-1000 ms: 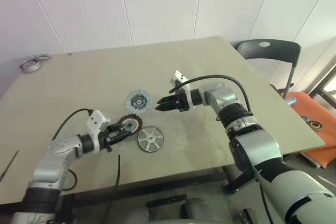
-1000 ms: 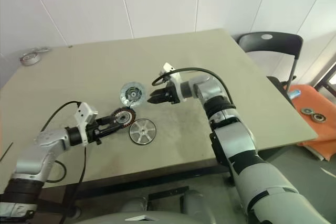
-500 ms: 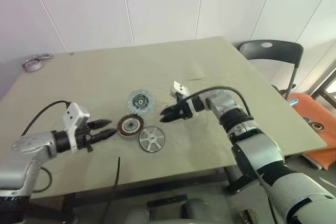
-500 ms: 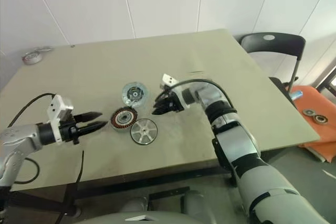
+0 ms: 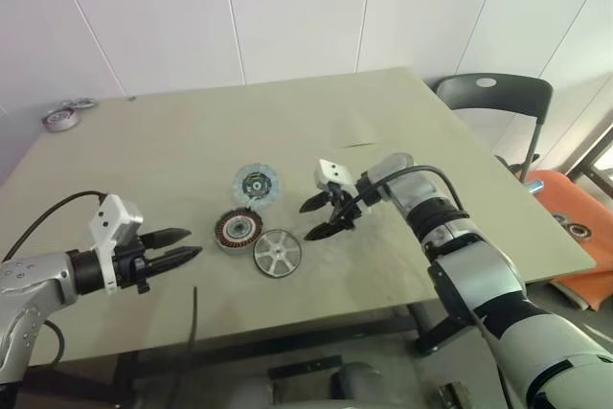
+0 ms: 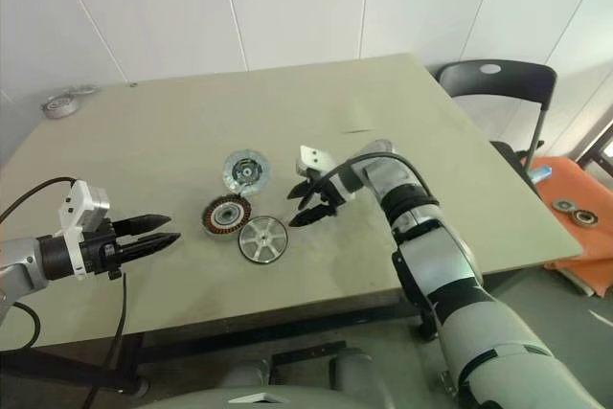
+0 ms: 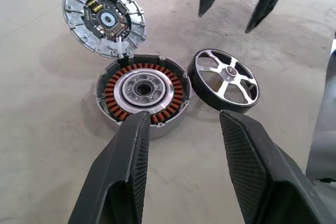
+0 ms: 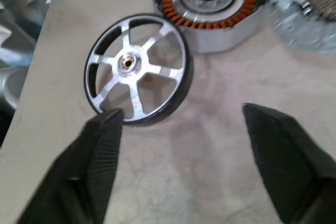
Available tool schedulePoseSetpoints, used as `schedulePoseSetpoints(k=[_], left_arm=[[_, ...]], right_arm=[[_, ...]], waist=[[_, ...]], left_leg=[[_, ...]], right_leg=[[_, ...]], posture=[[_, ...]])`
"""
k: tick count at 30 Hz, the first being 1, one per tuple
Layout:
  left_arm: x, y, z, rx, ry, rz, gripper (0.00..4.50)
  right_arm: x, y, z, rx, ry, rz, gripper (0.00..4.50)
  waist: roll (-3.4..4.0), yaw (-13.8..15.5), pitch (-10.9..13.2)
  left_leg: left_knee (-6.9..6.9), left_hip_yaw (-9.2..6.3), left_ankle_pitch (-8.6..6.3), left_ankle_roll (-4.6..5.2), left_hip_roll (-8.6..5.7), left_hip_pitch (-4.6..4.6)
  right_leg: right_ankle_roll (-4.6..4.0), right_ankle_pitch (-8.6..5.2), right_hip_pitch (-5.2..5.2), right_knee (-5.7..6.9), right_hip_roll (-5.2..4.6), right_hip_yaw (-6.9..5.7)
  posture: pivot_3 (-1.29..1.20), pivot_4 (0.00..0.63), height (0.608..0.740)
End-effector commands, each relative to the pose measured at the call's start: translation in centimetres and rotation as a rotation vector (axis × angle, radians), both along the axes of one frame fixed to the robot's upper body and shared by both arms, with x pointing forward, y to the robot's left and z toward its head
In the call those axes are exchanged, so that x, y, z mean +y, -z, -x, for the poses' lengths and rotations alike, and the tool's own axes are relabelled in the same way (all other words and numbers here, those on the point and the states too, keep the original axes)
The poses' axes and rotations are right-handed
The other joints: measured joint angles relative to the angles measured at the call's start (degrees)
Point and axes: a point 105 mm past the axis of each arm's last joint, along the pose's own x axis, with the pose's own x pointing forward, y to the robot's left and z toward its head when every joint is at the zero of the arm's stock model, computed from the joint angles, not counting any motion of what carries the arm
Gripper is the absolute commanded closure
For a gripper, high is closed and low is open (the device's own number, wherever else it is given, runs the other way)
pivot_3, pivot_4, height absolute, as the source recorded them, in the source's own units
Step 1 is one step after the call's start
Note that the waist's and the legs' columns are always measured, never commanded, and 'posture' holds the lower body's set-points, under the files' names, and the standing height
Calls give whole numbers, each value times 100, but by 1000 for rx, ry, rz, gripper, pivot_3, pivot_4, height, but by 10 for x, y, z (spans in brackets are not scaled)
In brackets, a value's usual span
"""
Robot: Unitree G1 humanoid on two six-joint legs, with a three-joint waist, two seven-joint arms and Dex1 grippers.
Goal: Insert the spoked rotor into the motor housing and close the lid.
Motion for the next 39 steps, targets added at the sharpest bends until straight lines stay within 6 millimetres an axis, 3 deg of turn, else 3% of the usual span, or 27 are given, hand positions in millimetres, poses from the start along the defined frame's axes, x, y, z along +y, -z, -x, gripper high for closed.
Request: schedulePoseSetpoints(k=[1, 22, 38, 39], left_arm=[[-2, -10, 2, -41, 1, 3, 2237], [-3, -4, 12, -46, -76, 3, 2237], [-5, 2, 0, -67, -94, 10, 2237], [-6, 3, -1, -68, -93, 9, 2237]], right_arm=[[8, -7, -1, -11, -38, 30, 883], [31, 32, 11, 22, -46, 151, 883], [29, 24, 10, 64, -36, 123, 883], [29, 24, 11, 66, -37, 120, 1260]], waist=[[0, 2, 0], [-1, -2, -1], [-3, -1, -2], [-3, -1, -2]], left_leg=[[1, 0, 0, 0, 0, 1], [3, 0, 0, 0, -1, 5], [4, -1, 0, 0, -2, 9], [4, -1, 0, 0, -2, 9]], right_leg=[[0, 0, 1, 1, 0, 0], [0, 0, 5, 2, 0, 0], [0, 0, 12, 2, 0, -2], [0, 0, 11, 2, 0, -2]], posture=[[0, 0, 740], [0, 0, 740], [0, 0, 740], [0, 0, 740]])
